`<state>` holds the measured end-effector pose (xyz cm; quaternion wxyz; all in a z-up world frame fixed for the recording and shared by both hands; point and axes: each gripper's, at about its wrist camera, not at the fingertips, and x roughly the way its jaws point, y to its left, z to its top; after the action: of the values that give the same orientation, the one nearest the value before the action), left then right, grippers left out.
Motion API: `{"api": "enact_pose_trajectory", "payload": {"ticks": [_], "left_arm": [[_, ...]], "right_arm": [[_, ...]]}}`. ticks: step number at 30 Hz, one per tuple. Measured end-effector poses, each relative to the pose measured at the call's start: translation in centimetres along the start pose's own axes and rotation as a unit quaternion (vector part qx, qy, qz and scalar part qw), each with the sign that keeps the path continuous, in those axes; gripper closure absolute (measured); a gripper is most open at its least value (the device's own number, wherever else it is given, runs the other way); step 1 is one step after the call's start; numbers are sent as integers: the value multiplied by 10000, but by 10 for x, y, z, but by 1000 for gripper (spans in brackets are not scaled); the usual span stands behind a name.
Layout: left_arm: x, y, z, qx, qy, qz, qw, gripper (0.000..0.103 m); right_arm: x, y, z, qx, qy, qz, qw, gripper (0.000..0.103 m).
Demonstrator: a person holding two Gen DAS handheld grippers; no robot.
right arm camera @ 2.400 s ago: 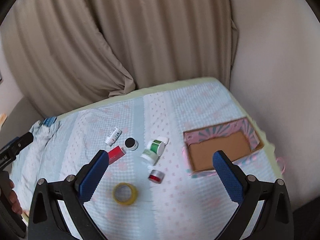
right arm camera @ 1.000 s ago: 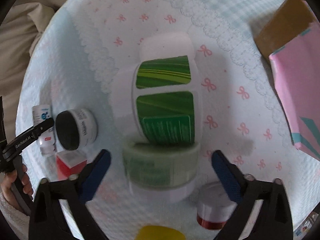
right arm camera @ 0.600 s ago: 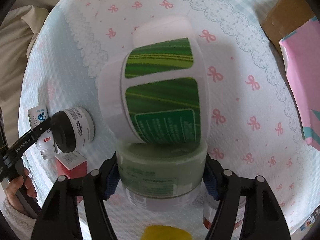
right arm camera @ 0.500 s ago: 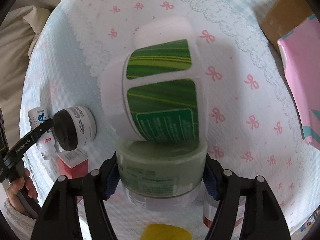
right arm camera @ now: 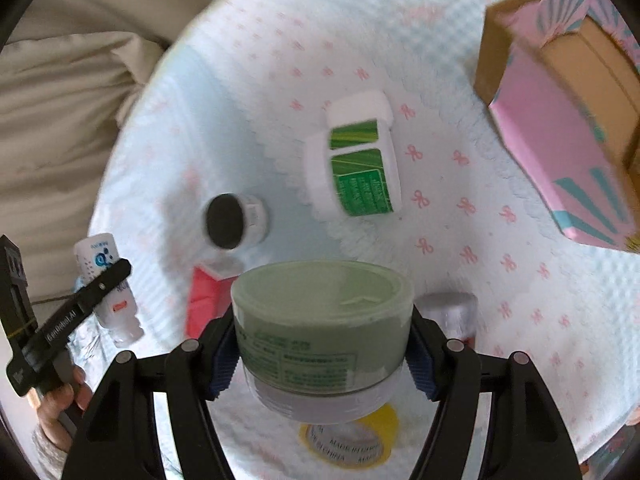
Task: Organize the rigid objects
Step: 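Carry both items into the cardboard box and open both tools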
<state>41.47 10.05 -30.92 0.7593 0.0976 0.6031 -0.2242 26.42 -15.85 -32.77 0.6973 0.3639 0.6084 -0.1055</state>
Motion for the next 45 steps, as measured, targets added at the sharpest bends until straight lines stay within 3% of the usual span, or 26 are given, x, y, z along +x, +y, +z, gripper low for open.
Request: {"api": "enact_pose_trajectory", "payload": {"ticks": [10,15,21,26,31,38,45], "left_arm": [[-119,-78,-41,6,-660,-414,9970,57],[-150,-128,-46,-35,-910,-573,9942,57],[-155,-204,-39,-145,-1095,-658,9917,57],[-126,-270,-23,-553,-1024,-718,9906,57],[-81,-336,-2,-787,-764,-814,9906,57],[2,-399,32,-938,-126,-859,9918,57],[81,-435,60,-499,464,-581,9960,57]], "right_arm": [[-115,33,-58,-683,-509,232,9961,37],[-160,29,-52,-936,-810,257,9920,37],[-223,-18,-23,-1149,-1025,332,9875,37],[-253,-75,18,-1444,-975,105,9847,37],[-254,-139,65,-1597,-724,-114,9844,37],[-224,-205,129,-1872,-247,-331,9815,37],[-174,-237,169,-2516,144,-603,9658,37]]}}
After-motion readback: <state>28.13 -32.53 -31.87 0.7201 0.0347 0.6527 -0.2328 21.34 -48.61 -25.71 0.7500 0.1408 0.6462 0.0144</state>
